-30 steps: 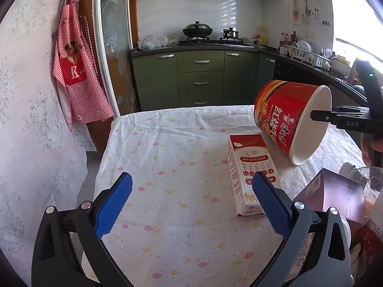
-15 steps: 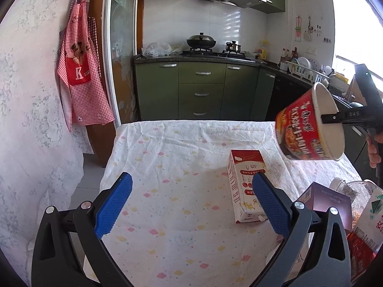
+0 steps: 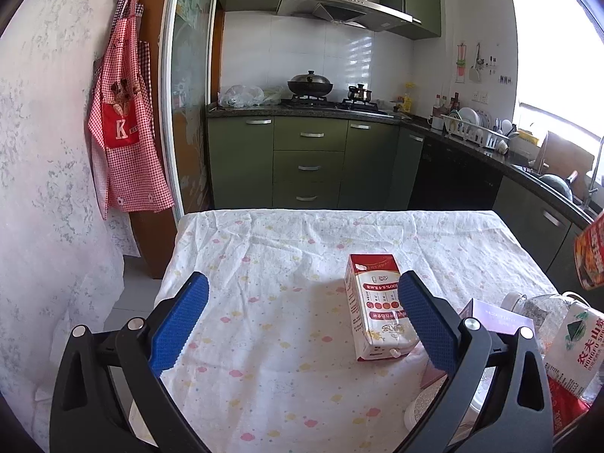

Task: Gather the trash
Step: 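Carry the paper bowl over the yellow-rimmed bin and open the right tool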

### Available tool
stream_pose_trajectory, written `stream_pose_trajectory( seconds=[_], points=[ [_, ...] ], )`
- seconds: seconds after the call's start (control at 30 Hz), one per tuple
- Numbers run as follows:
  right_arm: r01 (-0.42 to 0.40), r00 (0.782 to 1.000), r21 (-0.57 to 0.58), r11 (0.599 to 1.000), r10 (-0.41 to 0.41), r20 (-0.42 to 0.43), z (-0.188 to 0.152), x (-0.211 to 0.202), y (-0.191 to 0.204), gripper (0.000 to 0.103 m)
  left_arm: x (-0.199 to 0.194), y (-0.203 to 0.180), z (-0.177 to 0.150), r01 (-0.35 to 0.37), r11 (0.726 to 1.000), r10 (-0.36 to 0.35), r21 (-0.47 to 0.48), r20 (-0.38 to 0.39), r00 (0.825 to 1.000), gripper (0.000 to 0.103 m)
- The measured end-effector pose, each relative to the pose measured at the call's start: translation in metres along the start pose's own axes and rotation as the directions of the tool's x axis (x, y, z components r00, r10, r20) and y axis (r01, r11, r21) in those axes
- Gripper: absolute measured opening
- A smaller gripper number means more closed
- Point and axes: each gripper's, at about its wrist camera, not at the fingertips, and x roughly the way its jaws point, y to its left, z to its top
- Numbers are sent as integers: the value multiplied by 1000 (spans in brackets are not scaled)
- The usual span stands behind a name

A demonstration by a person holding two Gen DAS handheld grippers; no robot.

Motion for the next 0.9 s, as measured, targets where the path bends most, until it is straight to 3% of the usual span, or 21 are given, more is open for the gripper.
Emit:
stream_pose_trajectory(
  seconds=[0.17,0.37,0.43,0.47,0.5,0.57,0.9],
  points=[
    [78,989,113,990,-63,-133,-29,47,-74,4,1,-2,-1,-4,1000,4,3,9,1000,99],
    [105,970,166,981,-64,-235,-42,103,-106,6,6,-4,-4,-10,1000,10,15,0,1000,99],
    [125,965,181,976,-77,-252,-43,113,-112,13,7,-5,-4,-8,1000,8,16,-4,1000,99],
    [127,963,188,974,-75,-260,-45,117,-117,29,8,-6,-5,-8,1000,8,17,-6,1000,99],
    [131,963,197,972,-77,-258,-46,118,-119,41,9,-6,-5,-9,1000,9,19,-8,1000,99],
    [139,966,191,972,-90,-244,-45,115,-118,41,11,-7,-6,-11,1000,11,24,-12,1000,99],
    [-3,990,108,994,18,-138,-72,73,-68,41,4,-16,-6,31,999,-31,38,-8,999,99]
  ],
)
